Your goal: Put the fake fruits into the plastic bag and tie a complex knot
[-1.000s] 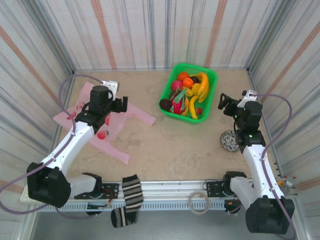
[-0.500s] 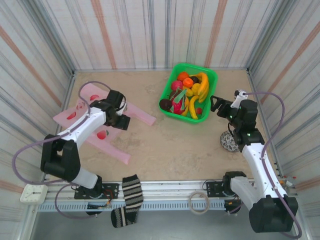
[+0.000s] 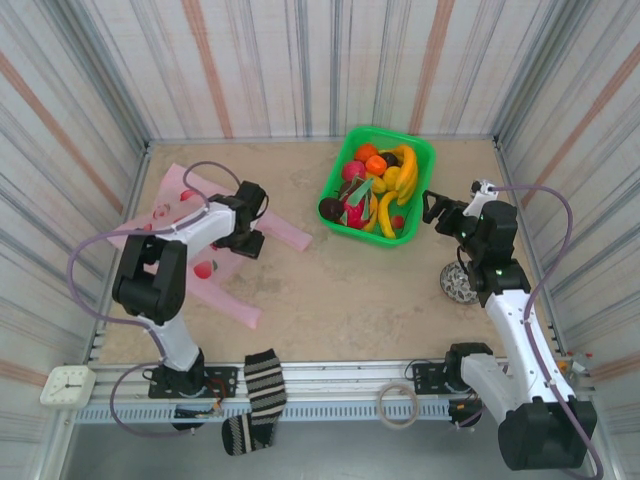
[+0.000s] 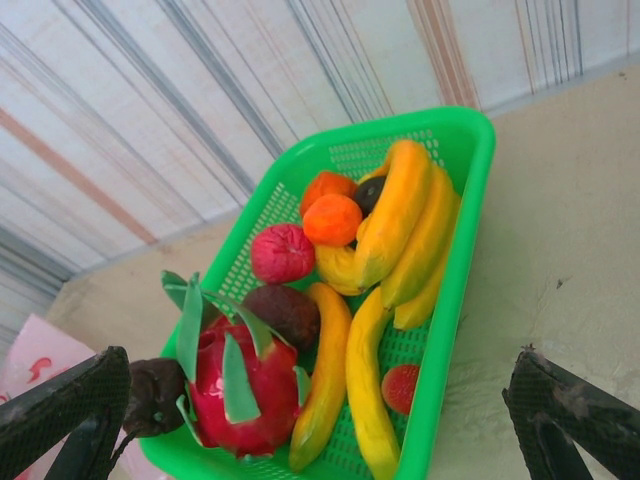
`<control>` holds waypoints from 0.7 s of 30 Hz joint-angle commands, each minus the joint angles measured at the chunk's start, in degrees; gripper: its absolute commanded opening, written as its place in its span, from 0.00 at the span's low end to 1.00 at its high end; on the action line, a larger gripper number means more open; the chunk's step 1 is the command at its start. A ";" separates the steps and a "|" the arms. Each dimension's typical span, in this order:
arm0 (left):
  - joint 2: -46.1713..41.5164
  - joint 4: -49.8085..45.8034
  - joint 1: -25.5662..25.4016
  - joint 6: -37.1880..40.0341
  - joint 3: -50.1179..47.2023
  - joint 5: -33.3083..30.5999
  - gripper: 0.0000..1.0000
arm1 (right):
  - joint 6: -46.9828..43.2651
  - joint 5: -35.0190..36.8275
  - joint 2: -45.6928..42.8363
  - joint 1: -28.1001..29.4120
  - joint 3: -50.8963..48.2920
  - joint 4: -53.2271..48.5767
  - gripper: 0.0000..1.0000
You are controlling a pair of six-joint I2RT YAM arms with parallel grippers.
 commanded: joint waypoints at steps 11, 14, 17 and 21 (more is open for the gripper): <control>4.07 2.35 -0.02 0.61 2.41 -5.37 0.57 | -1.06 1.16 -0.53 0.27 -0.33 -1.45 0.99; 3.70 2.32 -0.01 0.93 2.50 -5.56 0.43 | -1.21 0.88 -0.36 0.28 -0.33 -1.45 0.99; 2.07 2.41 -0.05 1.61 2.48 -5.86 0.20 | -1.21 0.28 -0.37 0.33 -0.33 -1.28 0.99; -1.95 1.26 -0.02 2.69 2.54 -6.33 0.00 | -1.45 -1.58 -0.48 0.74 -0.34 -0.63 0.99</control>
